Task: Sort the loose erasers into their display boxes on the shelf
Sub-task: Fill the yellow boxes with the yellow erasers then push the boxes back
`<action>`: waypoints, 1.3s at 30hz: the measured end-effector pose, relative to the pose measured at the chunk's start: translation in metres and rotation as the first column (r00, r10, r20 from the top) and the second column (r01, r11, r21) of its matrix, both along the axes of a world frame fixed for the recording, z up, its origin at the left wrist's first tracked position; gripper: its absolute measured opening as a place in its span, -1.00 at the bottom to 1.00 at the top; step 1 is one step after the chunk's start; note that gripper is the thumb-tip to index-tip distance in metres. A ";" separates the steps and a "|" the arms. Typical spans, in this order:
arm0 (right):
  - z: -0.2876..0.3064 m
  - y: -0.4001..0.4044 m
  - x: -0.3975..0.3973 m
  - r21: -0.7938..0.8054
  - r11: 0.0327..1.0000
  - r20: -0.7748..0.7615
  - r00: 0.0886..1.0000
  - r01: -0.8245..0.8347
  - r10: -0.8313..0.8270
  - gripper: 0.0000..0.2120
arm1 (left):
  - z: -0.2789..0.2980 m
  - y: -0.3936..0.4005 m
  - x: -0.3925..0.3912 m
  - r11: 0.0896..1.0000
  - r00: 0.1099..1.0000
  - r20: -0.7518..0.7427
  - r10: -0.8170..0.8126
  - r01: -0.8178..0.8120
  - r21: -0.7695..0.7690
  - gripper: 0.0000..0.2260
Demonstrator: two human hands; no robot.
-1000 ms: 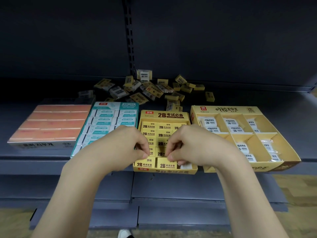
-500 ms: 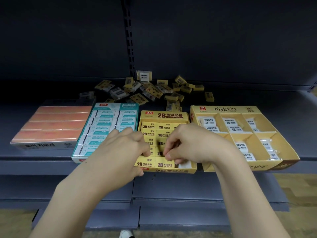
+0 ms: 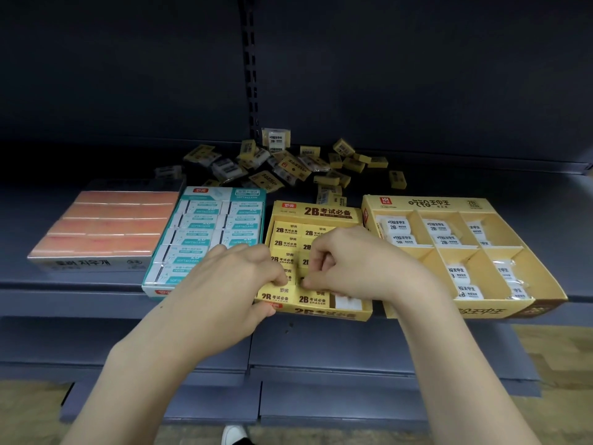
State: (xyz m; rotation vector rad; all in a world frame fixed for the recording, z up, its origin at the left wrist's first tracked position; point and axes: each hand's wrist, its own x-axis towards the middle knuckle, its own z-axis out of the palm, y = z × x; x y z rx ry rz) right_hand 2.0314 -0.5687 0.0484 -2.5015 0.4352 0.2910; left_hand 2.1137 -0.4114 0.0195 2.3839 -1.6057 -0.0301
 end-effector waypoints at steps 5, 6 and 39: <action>-0.005 0.003 0.004 -0.015 0.997 0.029 0.997 -0.074 0.074 -0.92 | 0.000 -0.001 0.001 0.999 1.000 0.016 -0.011 0.010 0.044 -0.68; -0.005 0.003 0.004 -0.008 0.997 0.026 0.997 -0.077 0.077 -0.91 | 0.001 -0.001 0.001 0.999 1.000 0.025 -0.013 0.012 0.035 -0.68; 0.002 -0.047 0.016 -0.176 0.980 0.307 0.951 0.090 -0.032 -0.92 | 0.032 -0.037 0.048 0.998 0.994 -0.086 -0.064 0.065 0.008 -0.61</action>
